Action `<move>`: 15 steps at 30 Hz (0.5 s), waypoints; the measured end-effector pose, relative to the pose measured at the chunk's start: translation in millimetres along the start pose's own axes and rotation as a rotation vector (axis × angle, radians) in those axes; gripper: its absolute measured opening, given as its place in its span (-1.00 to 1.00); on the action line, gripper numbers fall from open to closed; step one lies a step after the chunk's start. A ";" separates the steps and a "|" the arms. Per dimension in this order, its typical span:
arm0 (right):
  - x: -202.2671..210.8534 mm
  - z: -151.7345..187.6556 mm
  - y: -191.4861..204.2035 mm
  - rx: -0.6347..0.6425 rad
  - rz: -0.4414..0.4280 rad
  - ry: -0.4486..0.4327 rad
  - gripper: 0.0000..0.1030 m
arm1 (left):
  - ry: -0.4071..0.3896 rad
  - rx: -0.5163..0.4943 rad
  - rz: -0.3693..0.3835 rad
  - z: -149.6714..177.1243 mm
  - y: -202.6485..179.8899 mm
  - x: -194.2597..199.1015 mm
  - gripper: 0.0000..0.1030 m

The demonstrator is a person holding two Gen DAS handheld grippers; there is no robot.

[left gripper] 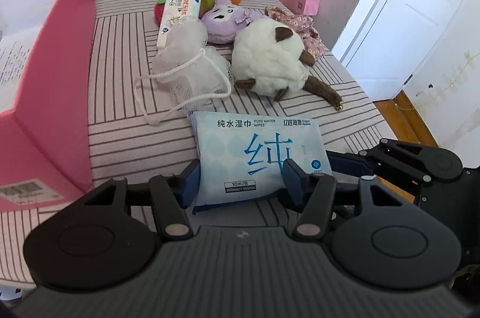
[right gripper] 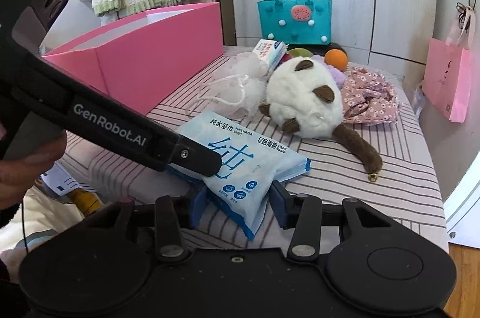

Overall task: Organize soft objects
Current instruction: 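Lower the left gripper onto the blue-and-white wipes pack and close it, then lift the wipes pack with the left gripper and carry it over the pink box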

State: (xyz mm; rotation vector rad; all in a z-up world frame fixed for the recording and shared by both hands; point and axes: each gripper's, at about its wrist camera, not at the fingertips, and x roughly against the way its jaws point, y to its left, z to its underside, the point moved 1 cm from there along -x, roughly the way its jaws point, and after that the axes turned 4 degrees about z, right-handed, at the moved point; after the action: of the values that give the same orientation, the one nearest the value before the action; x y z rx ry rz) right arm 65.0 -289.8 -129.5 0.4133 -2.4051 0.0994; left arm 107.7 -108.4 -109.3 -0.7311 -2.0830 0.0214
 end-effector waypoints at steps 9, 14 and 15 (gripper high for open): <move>17.3 -12.5 15.4 0.028 -0.031 0.038 -0.01 | 0.040 -0.015 0.014 0.8 0.4 28.0 0.11; 31.6 -21.5 28.8 0.084 -0.022 0.020 -0.01 | 0.022 -0.040 0.032 0.8 0.7 48.3 0.11; 34.2 -24.3 31.6 0.091 -0.024 0.018 -0.01 | 0.015 -0.029 0.041 1.0 2.9 52.8 0.11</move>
State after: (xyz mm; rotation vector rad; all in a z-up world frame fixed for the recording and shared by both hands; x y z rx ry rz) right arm 45.6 -264.7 -87.8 0.4810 -2.3839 0.2013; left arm 86.2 -79.0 -71.0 -0.7891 -2.0582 0.0081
